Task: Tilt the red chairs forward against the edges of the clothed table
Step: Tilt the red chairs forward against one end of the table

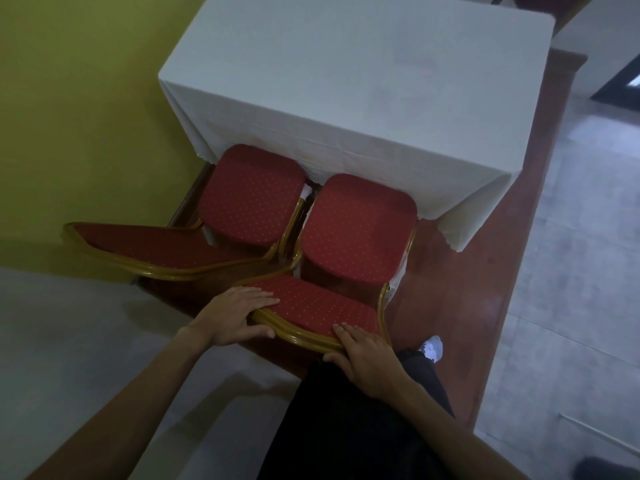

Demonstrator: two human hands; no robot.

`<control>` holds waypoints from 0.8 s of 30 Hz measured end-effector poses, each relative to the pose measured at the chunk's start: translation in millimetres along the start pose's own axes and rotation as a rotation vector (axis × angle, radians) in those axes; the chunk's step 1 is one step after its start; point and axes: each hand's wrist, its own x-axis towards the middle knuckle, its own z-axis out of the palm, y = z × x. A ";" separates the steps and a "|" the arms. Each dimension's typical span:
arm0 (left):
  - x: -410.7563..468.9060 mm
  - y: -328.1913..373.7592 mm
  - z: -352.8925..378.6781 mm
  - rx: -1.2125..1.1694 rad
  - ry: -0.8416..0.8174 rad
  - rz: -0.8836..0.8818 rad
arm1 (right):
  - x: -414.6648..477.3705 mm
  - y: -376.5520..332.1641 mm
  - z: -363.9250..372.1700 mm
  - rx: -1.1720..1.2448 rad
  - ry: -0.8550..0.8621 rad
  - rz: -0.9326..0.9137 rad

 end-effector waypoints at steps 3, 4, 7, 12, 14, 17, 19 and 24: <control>0.5 0.4 1.4 0.000 0.005 -0.002 | -1.3 0.2 -1.3 0.005 0.006 0.005; 0.4 0.2 2.3 0.000 0.008 -0.003 | -2.1 0.2 -1.9 0.009 0.006 0.003; 0.2 0.3 4.5 0.013 0.027 -0.003 | -3.7 1.0 -2.2 0.024 0.012 0.003; -0.3 1.7 5.8 0.056 0.061 -0.002 | -2.7 4.4 -2.6 0.046 0.009 0.000; -0.6 1.3 7.4 0.062 0.070 0.002 | -1.9 5.4 -1.9 0.067 0.010 0.000; -2.0 -0.2 8.0 0.053 0.067 -0.003 | 0.0 6.1 0.1 0.079 0.000 -0.006; -2.6 0.6 6.6 0.056 0.053 -0.004 | 0.2 6.8 -0.1 0.088 -0.007 -0.015; -2.8 4.1 4.7 0.096 0.036 -0.003 | -1.0 9.0 0.7 0.112 -0.012 -0.013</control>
